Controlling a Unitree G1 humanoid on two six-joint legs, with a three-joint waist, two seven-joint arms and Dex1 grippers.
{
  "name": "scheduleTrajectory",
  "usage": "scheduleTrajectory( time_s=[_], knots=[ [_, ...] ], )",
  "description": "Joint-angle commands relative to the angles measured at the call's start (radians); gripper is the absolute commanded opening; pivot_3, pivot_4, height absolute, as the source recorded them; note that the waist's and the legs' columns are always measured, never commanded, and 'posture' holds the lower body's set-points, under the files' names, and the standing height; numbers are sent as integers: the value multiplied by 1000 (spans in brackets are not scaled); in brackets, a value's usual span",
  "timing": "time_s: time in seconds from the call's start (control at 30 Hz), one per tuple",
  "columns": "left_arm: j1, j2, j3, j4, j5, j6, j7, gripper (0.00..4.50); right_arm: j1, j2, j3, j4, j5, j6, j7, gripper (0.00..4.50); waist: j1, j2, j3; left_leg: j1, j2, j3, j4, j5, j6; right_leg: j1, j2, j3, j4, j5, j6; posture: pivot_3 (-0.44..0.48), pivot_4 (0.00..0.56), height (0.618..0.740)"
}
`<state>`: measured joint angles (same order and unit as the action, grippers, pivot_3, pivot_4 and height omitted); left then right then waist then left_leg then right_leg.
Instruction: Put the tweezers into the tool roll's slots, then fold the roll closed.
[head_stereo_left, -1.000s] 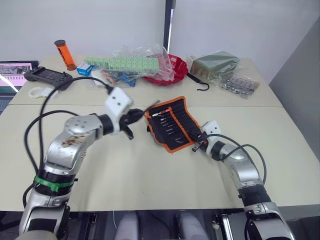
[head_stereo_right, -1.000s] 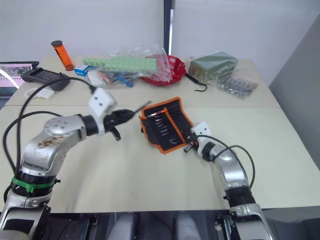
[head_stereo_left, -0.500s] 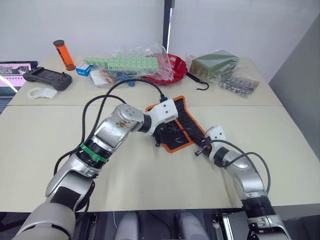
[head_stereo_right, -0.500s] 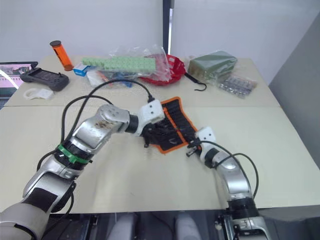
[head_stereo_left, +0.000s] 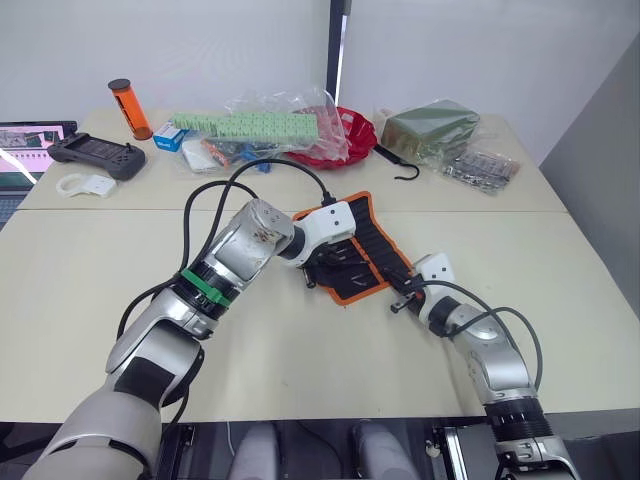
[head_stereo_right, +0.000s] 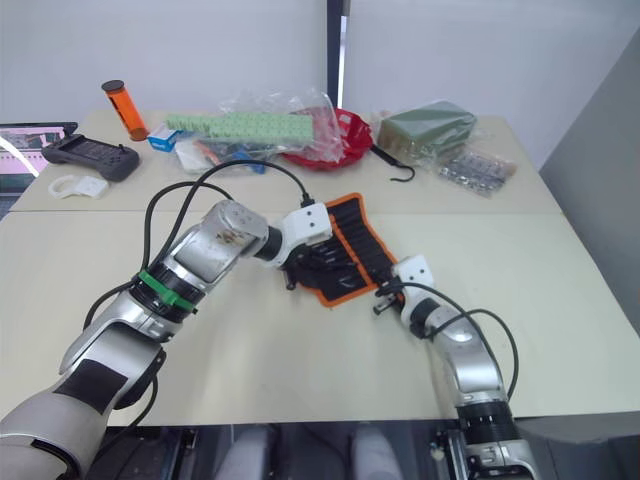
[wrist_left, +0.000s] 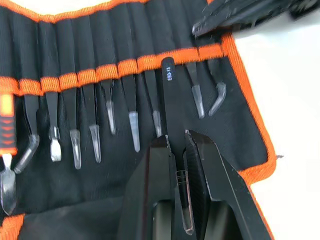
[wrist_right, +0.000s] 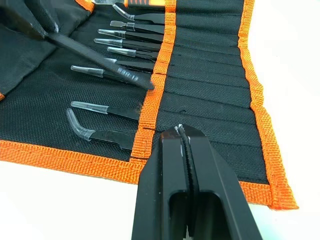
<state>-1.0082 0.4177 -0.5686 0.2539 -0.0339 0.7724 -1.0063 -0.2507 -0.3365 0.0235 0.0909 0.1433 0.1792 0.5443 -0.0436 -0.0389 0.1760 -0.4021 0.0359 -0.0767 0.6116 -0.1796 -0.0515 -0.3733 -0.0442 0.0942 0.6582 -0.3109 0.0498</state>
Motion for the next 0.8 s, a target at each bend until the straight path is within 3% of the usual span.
scheduleTrajectory(
  time_s=[0.03,0.3,0.8],
  knots=[
    [-13,-16,10,-32,13,20,-4,35,1,10,-8,4,18,2,4,0,0,0,0,-1,0,0,0,0,0,-1,0,0,0,0,0,0,150,740],
    [-20,9,31,-39,21,38,-10,35,-11,16,-5,-29,50,-6,28,0,-3,1,1,-9,0,0,1,0,0,-13,0,1,7,2,-3,0,150,740],
    [0,14,32,-67,30,63,-6,35,-7,22,21,-11,37,0,47,0,-3,2,1,-10,0,0,2,1,0,-13,0,1,7,2,-3,0,150,740]
  ],
)
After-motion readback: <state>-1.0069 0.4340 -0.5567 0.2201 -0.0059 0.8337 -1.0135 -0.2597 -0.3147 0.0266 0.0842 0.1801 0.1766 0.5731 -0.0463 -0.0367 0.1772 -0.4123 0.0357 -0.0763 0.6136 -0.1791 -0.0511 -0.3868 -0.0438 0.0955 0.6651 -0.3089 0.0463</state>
